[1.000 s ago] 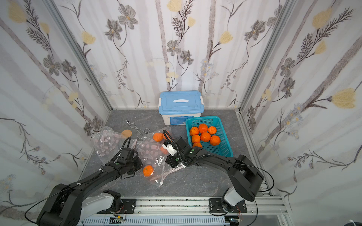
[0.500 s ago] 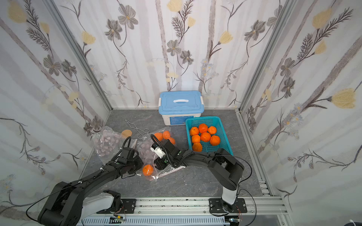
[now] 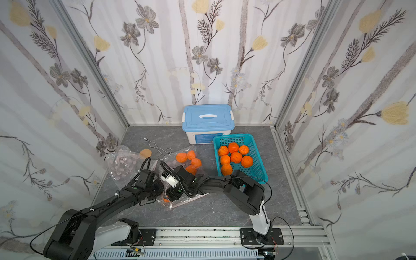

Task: Open the zip-top bag and take out the orange
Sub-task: Pick up the orange from the zipper food storage bag.

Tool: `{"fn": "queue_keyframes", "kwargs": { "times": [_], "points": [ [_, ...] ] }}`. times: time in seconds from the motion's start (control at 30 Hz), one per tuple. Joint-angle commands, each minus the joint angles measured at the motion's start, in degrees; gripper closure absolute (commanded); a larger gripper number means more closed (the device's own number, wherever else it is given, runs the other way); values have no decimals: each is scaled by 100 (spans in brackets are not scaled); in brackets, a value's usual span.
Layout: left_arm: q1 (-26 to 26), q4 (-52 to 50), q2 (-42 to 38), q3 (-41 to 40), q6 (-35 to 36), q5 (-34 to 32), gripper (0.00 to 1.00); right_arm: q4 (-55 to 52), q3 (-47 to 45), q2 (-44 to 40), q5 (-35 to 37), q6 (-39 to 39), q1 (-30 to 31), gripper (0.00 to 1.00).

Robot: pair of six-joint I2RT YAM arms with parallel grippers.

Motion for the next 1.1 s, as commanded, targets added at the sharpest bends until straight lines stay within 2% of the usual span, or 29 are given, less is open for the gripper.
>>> {"fn": "queue_keyframes", "kwargs": {
  "times": [0.0, 0.2, 0.43, 0.6, 0.83, 1.07],
  "points": [
    [-7, -199, 13, -24, -1, -18, 86, 142, 62, 144, -41, -76, 39, 29],
    [-3, -185, 21, -42, -18, -27, 86, 66, 122, 335, -62, -76, 91, 29],
    [-7, -182, 25, -51, -18, -44, 86, 69, 38, 143, -104, -85, 75, 47],
    [-7, -195, 17, -60, -10, -79, 86, 324, -454, -453, -37, 2, -3, 52],
    [-7, -208, 26, -62, -1, -106, 86, 540, -1185, -1255, 121, 146, -228, 52],
    [-3, -211, 30, -60, 1, -113, 86, 578, -2092, -2494, 281, 274, -863, 53]
  ]
}}
